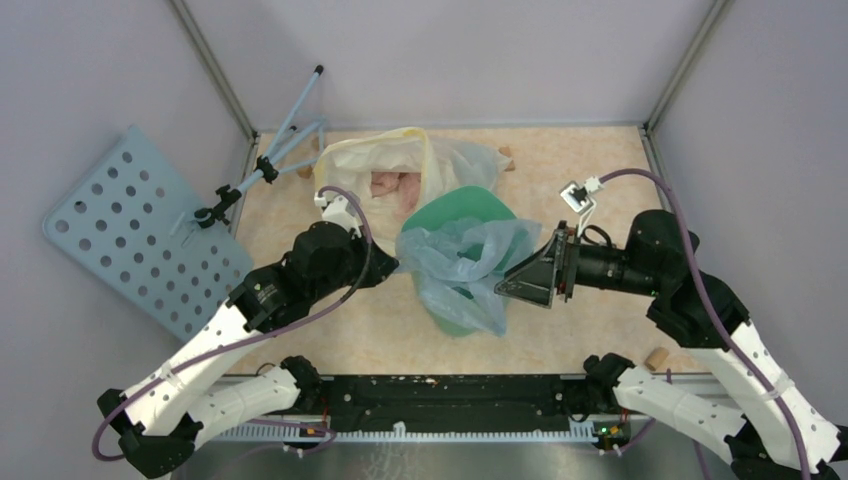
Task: Put the trash bags into the trash bin
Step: Place the trash bag in the trash bin.
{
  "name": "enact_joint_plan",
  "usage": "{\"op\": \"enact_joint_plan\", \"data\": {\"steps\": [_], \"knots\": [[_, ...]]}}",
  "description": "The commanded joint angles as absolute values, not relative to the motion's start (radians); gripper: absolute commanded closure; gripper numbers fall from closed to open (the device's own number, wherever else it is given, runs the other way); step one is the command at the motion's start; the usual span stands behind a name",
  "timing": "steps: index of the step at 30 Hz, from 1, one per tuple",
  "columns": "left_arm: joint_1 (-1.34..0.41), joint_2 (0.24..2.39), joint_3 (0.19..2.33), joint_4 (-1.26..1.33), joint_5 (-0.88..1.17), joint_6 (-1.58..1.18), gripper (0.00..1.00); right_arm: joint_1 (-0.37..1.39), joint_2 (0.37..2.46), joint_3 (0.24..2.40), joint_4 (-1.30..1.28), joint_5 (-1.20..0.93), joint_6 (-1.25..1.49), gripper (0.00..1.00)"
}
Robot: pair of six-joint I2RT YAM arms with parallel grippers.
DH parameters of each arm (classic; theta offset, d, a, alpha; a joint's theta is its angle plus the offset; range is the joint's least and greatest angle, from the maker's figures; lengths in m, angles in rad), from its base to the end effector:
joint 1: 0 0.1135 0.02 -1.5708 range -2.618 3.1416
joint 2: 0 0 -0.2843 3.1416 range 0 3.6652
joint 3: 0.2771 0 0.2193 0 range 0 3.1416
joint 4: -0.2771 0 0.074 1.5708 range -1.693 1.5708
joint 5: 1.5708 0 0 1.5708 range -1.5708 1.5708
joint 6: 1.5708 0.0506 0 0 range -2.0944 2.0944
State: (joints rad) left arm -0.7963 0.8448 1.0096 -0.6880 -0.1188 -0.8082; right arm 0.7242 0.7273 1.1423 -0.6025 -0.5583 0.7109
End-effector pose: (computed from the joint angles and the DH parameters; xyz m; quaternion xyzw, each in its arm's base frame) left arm 0.1002 -0.0938 0.3578 -0.0348 0.8642 -0.3232 0.3840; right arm 0.0507 0.0806 0.4207 -0.1807 0.7392 0.5630 0.3224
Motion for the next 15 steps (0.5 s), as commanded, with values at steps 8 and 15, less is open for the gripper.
{"op": "enact_joint_plan", "data": {"steps": [8,15], "knots": [[-0.794,0.848,1.024,-0.641,-0.113,-0.786,1.00,0.729,0.723,1.183,-0.705,-0.533,0.692,0.31],[-0.794,0.856,1.033,-0.645,-0.113,-0.782,1.00,0.728,0.739,1.135,-0.582,-0.652,0.727,0.35]]}}
